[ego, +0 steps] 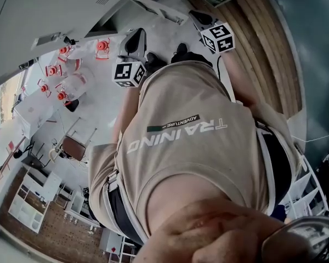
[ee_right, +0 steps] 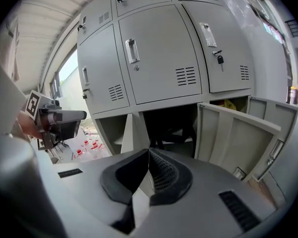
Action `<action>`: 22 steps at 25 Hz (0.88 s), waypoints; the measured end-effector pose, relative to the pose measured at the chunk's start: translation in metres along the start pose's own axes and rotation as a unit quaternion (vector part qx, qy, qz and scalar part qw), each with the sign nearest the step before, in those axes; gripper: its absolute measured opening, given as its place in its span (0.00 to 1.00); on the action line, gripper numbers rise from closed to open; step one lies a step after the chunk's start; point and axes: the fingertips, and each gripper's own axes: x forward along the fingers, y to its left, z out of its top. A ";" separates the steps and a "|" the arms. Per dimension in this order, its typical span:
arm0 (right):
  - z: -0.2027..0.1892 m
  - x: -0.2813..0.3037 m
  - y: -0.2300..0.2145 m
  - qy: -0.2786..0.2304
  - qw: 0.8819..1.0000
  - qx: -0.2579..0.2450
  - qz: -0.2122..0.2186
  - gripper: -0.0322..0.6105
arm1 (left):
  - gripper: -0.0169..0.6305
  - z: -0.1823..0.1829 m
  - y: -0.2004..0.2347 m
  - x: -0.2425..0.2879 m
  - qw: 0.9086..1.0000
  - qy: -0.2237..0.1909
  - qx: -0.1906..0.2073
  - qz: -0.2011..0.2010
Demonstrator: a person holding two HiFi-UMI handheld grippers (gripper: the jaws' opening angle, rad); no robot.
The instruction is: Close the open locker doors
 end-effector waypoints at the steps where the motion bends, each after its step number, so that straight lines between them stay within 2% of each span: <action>1: 0.000 0.001 0.001 0.000 1.000 0.000 0.002 0.07 | 0.03 0.000 0.002 -0.002 1.000 0.000 -0.002 0.001; 10: -0.008 0.004 0.028 0.020 1.000 -0.014 0.013 0.07 | 0.03 0.001 0.024 -0.028 1.000 -0.013 -0.007 0.014; 15: -0.009 0.011 0.059 0.026 0.999 -0.021 0.022 0.07 | 0.03 -0.007 0.039 -0.046 1.000 -0.020 -0.012 0.021; 22: -0.015 0.017 0.106 0.044 0.996 -0.052 0.058 0.07 | 0.03 -0.013 0.049 -0.071 0.999 -0.025 -0.019 0.038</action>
